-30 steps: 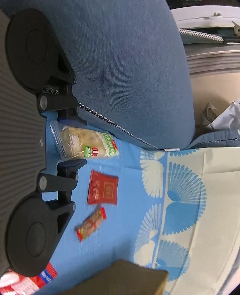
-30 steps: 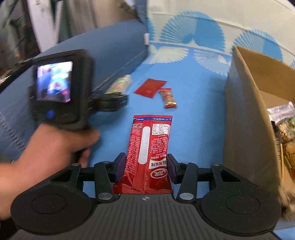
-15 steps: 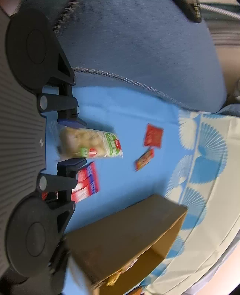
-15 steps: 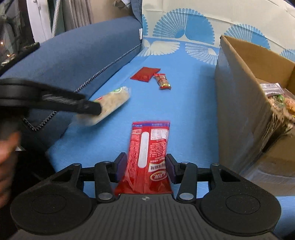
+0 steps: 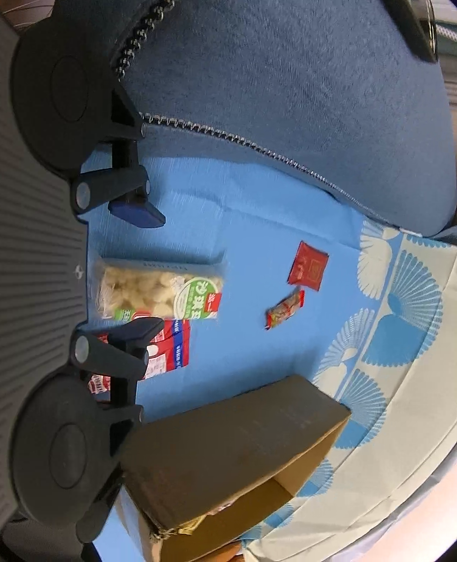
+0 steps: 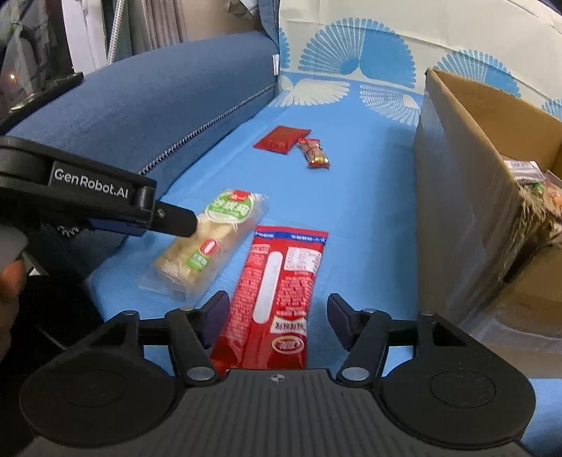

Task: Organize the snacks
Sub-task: 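Grasp the red wafer pack with the right tool while left grasps the green-labelled cake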

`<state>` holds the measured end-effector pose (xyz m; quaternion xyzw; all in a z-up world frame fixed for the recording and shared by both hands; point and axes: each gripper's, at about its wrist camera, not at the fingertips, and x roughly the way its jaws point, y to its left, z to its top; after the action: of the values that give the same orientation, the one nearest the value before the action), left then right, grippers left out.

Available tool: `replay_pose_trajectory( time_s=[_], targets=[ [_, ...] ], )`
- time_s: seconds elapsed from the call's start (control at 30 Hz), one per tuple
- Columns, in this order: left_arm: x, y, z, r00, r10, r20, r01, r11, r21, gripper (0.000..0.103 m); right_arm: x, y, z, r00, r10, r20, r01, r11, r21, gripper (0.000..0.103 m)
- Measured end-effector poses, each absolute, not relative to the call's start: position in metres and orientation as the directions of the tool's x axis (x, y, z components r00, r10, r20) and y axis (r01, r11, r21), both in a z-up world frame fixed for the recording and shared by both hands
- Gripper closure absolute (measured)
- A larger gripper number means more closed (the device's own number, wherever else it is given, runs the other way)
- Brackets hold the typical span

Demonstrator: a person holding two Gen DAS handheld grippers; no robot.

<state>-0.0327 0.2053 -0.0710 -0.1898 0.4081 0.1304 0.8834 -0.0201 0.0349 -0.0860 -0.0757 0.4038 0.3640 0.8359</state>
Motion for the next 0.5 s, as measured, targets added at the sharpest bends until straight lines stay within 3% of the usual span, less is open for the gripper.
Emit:
replay_pose_trajectory(
  time_s=[0.13,0.2,0.5],
  targets=[
    [-0.025,0.195,-0.075,0.619,0.085,-0.781,-0.357,0.916,-0.184,0.04,-0.018,0.041,-0.088,0.407,0.547,-0.732,-0.671,0.722,0.167,0.034],
    [-0.022,0.192,-0.077,0.613,0.094,-0.785,-0.353,0.921,-0.166,0.035,-0.016,0.044,-0.091,0.402,0.54,-0.739,-0.671,0.723,0.164,0.033],
    [-0.011,0.188,-0.089,0.582,0.075,-0.81,-0.348,0.923,-0.165,0.034,-0.018,0.049,-0.1,0.398,0.508,-0.764,-0.683,0.72,0.122,0.034]
  ],
)
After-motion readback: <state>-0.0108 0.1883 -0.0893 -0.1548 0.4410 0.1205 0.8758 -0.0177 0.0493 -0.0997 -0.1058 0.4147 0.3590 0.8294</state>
